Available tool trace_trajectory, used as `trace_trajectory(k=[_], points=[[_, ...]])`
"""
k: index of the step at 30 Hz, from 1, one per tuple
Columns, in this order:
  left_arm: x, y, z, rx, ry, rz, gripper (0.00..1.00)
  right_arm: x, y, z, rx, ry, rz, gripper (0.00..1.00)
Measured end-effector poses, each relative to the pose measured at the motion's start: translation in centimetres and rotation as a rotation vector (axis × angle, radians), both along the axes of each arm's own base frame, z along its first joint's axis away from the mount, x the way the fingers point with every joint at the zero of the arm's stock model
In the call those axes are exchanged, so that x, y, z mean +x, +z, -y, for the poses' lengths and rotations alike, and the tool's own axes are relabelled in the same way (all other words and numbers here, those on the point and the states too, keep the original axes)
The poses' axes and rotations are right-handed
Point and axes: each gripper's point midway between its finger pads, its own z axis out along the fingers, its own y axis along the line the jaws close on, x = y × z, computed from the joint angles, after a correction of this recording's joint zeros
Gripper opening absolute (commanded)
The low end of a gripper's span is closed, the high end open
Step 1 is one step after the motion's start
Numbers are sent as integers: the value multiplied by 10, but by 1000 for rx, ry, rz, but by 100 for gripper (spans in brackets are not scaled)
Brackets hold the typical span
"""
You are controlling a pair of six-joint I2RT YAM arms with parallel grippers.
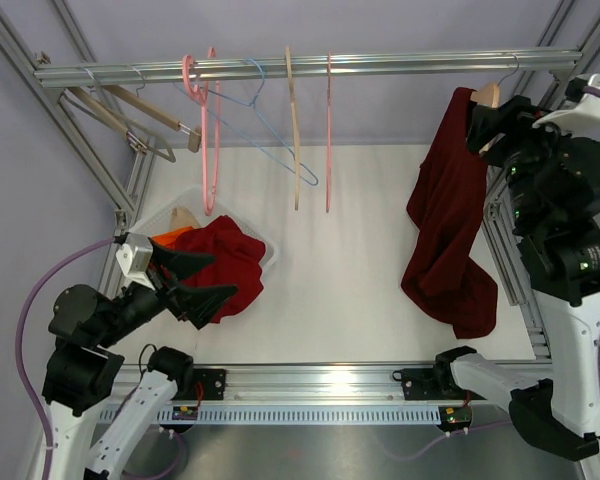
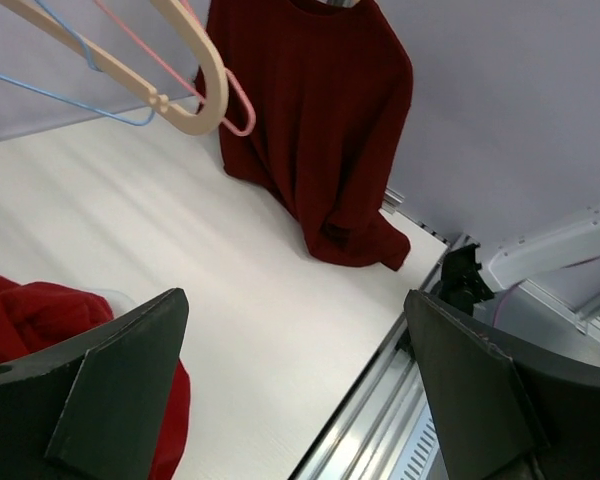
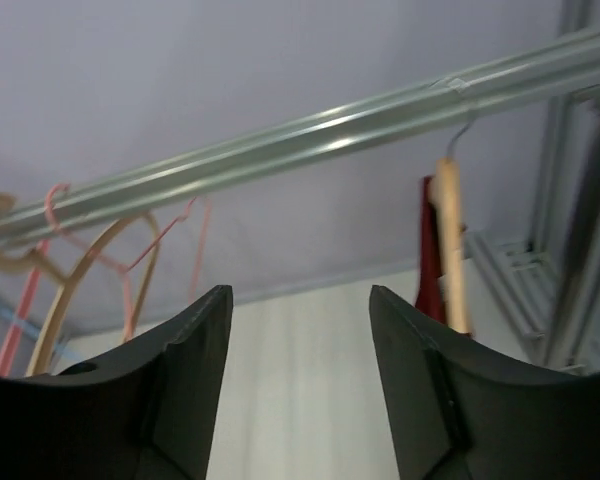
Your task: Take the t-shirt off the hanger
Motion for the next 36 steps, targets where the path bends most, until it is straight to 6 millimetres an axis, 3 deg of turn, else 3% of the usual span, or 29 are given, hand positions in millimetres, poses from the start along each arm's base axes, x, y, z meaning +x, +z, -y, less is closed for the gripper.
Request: trace_trajectory(k=[2,4,12,16,18,23,25,27,36], points=[[-3,0,5,7,-37,-7,95,-5,13,20,-16,-75,10,71],[-6,-1,9,14,-75,-10,95,-1,8,34,-40,-132,-24,71],[-24,-4,22,28,-197,-13,95,69,-83,89,-121,-237,-339,66],[-29,-10,27,43,-243,-18,95,95,-117,85,-131,-165,-437,65],[-30,-13,30,53,-259,-19,95,103,-127,81,-135,-137,-466,51],[-29,-21,33,73,-273,-23,95,119,-137,75,-139,-96,-489,38],[-27,-24,34,80,-270,-25,95,124,-133,75,-148,-91,-485,13],[-26,-27,34,86,-265,-27,95,128,-130,75,-151,-88,-481,0],[-19,-32,36,100,-248,-42,95,131,-128,60,-142,-13,-475,0]])
